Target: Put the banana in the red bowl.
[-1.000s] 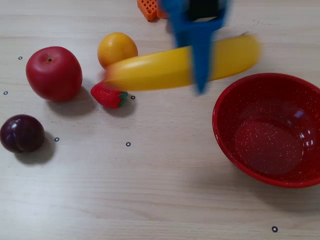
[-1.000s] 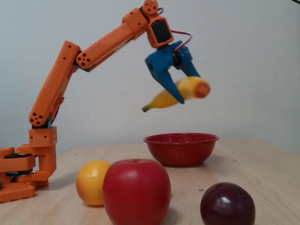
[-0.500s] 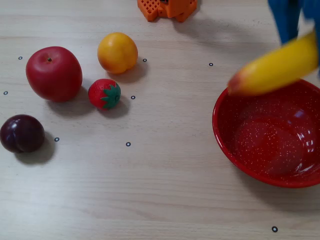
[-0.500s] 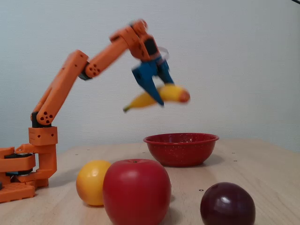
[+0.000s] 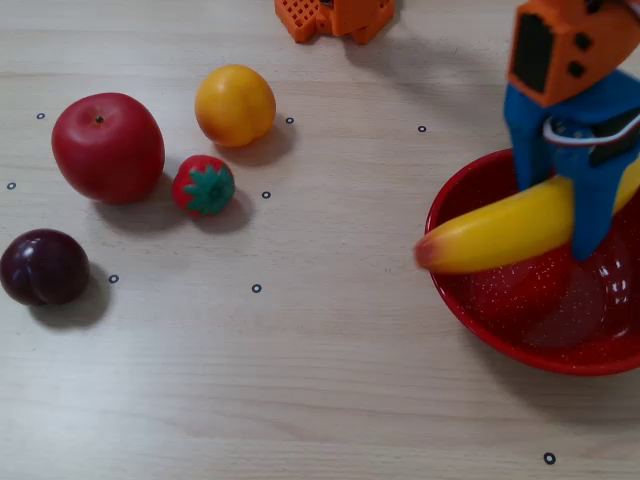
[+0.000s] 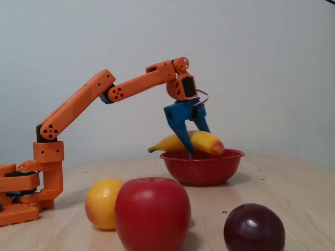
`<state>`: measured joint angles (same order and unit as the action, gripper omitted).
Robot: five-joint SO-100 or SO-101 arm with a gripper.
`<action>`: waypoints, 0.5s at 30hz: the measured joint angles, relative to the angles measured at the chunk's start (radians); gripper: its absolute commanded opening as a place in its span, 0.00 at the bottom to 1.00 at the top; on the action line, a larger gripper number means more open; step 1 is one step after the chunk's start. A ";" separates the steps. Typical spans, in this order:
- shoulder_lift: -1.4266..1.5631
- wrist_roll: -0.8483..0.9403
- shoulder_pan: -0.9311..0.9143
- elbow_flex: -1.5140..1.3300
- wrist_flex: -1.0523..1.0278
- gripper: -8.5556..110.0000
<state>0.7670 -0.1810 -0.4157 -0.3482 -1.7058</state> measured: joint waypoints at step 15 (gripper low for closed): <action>0.041 -0.075 0.058 -0.403 0.164 0.49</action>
<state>0.8084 -0.2562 -0.3574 -0.7517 -1.5417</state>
